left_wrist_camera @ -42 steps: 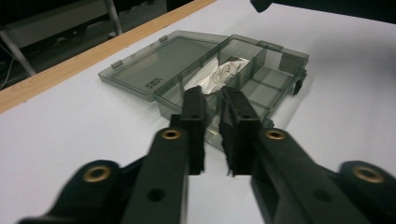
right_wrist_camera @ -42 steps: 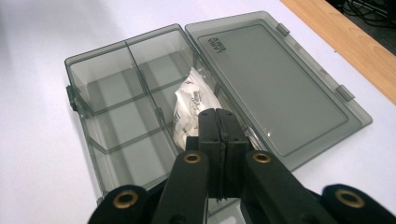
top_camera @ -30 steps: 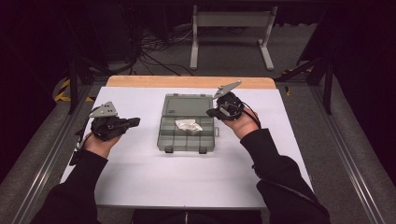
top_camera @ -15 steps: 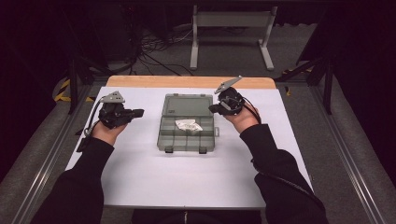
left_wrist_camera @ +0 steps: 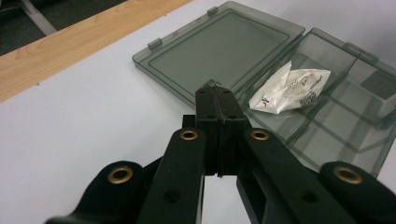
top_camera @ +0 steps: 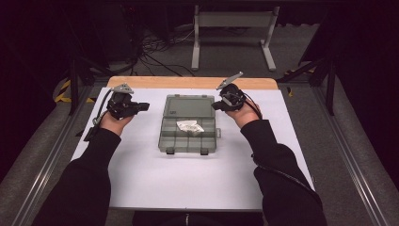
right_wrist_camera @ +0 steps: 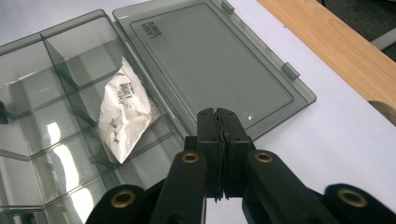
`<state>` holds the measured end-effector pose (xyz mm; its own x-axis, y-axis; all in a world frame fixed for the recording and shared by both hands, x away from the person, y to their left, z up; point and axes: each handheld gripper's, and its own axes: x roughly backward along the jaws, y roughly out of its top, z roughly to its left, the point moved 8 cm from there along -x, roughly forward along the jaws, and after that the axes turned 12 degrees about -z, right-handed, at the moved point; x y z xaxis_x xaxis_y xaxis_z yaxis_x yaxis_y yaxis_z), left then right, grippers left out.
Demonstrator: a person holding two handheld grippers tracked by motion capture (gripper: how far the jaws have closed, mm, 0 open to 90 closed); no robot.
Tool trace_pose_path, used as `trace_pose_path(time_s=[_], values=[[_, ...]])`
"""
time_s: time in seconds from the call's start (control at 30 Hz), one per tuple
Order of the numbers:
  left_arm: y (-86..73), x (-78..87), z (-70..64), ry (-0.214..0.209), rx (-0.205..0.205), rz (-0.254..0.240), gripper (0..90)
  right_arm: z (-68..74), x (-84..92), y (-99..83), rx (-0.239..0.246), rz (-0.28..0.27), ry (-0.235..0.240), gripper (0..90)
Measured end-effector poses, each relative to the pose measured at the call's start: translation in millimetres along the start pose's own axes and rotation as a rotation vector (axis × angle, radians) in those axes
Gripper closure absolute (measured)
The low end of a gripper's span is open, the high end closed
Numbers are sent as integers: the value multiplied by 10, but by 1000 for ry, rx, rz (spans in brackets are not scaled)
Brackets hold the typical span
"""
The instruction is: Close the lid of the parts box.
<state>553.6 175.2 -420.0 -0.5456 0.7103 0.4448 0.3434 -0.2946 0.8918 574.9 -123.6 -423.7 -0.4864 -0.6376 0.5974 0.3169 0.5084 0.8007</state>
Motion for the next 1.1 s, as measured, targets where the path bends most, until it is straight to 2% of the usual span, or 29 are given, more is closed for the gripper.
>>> trace_pose_path(time_s=[0.1, 0.23, 0.4, 0.43, 0.47, 0.87, 1.1], values=[[23, -39, 32, 10, -4, 6, 897, -29, -2, -1, -5, 4, -2, 887], [54, -89, 55, 8, 10, 14, 897, -83, -12, -10, -10, 7, -10, 887], [97, -133, 124, 25, -10, 42, 897, -133, -19, -33, -17, 16, -20, 887], [101, -142, 120, 20, 1, 44, 897, -145, -20, -36, -19, 18, -22, 887], [107, -150, 135, 20, -4, 45, 897, -151, -23, -38, -17, 19, -23, 887], [18, -367, 175, 26, 24, 92, 897, -224, -121, -126, -25, 48, -27, 889], [-67, -477, 222, 28, 38, 109, 897, -271, -214, -235, -52, 73, -28, 886]])
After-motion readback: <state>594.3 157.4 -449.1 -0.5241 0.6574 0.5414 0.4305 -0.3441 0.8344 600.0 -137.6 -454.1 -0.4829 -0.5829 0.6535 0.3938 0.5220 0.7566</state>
